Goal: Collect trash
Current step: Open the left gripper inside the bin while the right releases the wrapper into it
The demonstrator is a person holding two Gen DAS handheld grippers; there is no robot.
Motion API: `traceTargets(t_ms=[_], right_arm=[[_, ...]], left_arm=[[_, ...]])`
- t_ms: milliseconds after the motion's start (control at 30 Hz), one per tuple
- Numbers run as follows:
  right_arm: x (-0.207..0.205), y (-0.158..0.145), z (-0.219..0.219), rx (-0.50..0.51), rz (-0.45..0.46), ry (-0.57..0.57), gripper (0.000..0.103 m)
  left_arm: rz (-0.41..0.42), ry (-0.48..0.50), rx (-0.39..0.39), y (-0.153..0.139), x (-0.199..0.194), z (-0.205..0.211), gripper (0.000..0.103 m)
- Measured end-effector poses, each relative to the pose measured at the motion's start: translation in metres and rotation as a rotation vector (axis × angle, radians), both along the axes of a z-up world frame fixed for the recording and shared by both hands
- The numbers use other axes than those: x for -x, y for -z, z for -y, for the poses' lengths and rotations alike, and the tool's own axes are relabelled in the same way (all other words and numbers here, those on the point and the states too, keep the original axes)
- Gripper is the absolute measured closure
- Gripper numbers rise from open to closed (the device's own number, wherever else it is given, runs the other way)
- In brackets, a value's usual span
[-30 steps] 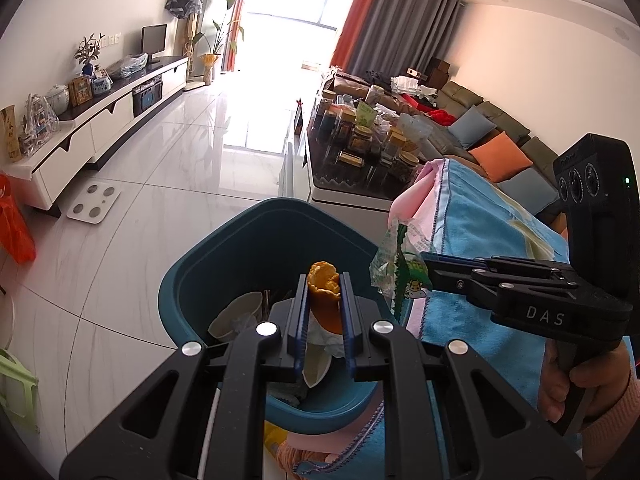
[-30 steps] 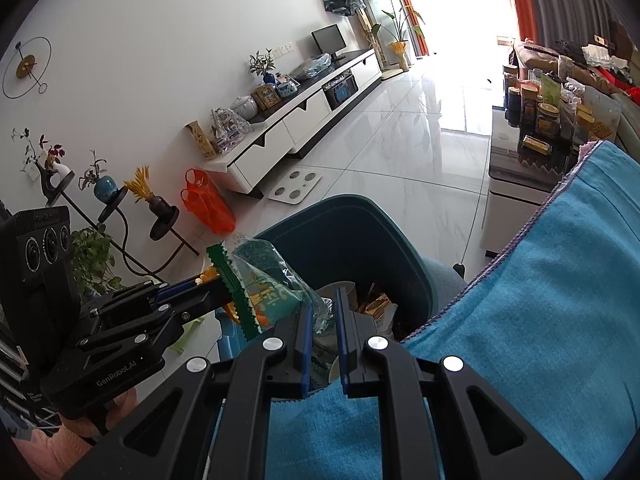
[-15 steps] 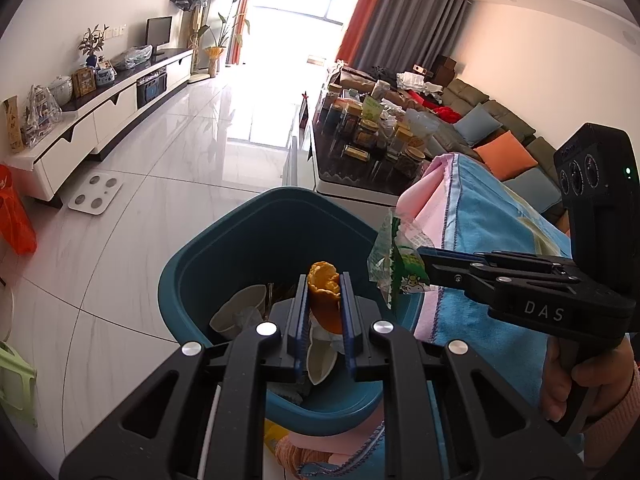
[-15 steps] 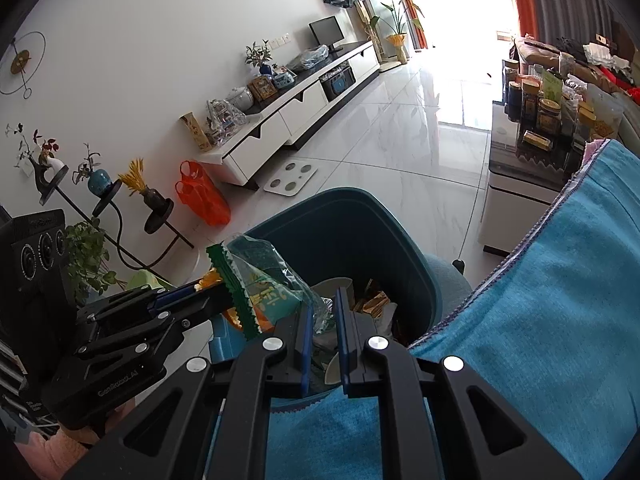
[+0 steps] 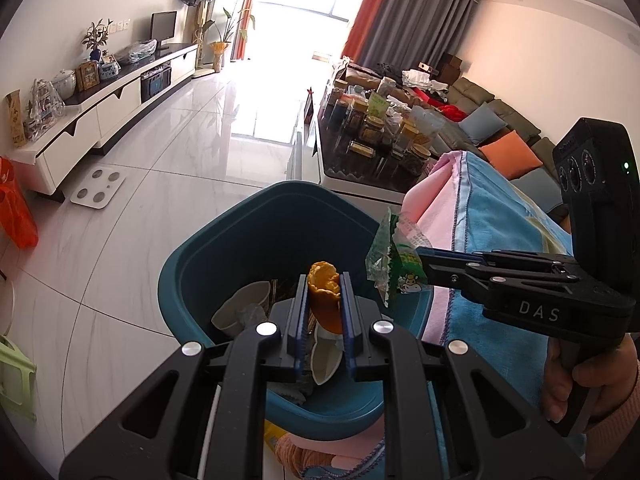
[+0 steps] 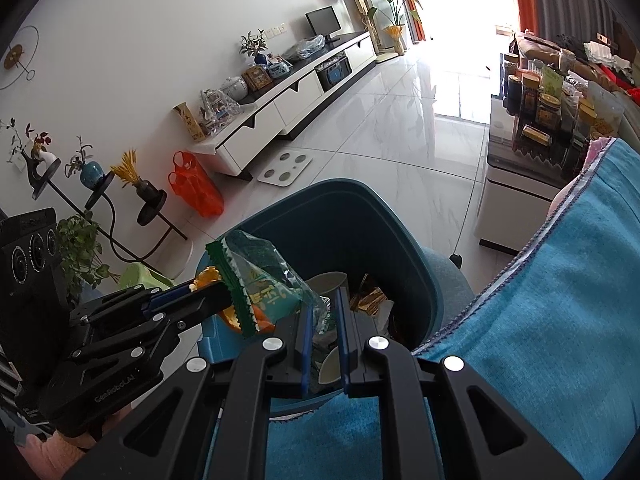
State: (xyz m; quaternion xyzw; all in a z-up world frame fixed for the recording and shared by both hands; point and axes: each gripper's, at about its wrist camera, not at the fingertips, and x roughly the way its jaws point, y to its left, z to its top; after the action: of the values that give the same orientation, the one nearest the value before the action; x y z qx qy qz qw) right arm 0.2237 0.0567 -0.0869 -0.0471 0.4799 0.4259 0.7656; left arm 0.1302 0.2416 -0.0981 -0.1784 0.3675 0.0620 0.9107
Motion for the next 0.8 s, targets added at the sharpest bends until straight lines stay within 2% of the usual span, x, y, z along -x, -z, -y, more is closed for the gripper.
traceTargets(t_ms=[533, 667, 800], right_arm=[[-0.005, 0.005, -0.011, 0.036, -0.011, 0.011, 0.09], [-0.006, 0.006, -0.011, 0.038, -0.014, 0.022, 0.078], [-0.008, 0.006, -0.009, 0.033, -0.016, 0.028, 0.078]], left_arm=[[-0.032, 0.002, 0.013, 0.014, -0.013, -0.001, 0.088], [-0.039, 0.003, 0.016, 0.017, -0.016, 0.0, 0.086], [-0.038, 0.003, 0.019, 0.018, -0.017, 0.0, 0.082]])
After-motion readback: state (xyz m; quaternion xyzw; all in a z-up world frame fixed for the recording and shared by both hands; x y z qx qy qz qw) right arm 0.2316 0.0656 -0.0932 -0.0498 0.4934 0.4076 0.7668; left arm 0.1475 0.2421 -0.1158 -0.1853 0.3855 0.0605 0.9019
